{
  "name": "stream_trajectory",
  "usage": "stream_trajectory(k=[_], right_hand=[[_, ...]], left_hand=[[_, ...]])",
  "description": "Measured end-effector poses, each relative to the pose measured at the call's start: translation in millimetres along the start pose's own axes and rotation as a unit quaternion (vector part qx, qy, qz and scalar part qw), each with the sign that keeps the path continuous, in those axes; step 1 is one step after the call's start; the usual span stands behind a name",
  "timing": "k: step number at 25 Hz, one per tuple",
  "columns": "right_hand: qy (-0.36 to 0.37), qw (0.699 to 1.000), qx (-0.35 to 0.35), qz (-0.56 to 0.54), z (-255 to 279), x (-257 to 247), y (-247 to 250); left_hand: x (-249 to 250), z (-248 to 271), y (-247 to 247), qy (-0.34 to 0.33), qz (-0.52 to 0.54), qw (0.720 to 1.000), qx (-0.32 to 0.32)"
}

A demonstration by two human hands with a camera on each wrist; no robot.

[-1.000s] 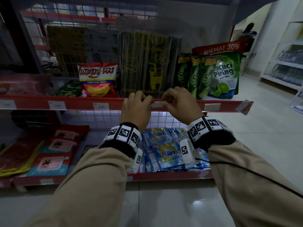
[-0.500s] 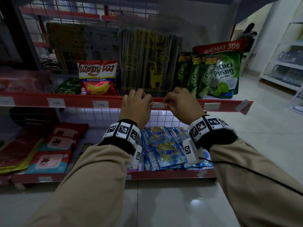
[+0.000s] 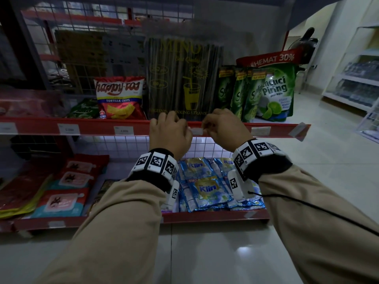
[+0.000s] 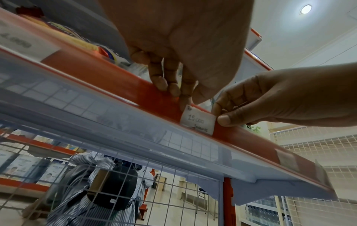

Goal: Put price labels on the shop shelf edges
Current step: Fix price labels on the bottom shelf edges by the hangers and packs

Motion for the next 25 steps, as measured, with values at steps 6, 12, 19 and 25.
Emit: stream_trajectory(k=[6, 12, 19, 25], right_hand=[[0.001, 1.0, 0.004, 0.007, 4.1, 1.2, 0.7], [0.02, 0.998, 0.055, 0.039, 16.6, 10.1, 12.6], [-0.034, 0.979, 0.117, 0.166, 46.8, 74.5, 48.1], [-0.089, 0.974, 0.121, 0.167, 56.6, 119.1, 60.6]], left_hand=[[1.9, -0.2, 2.5, -0.011, -0.006, 1.0, -0.01], [1.0, 0.1, 7.0, -0.012, -0.006, 1.0, 0.017], [44.5, 13.2, 3.8, -0.027, -0.021, 0.999, 0.033], [136.3, 19.6, -19.0, -0.13, 0.031, 0.991, 0.008]])
Point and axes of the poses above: each hand's wrist, its own z-axis away from the middle knuckle, its own y-axis out of the back of the hand, x = y × z, the point moved 9 cm from there along -z, towards the middle knuckle, and after that the axes turned 14 degrees about x, right-handed, at the moved point
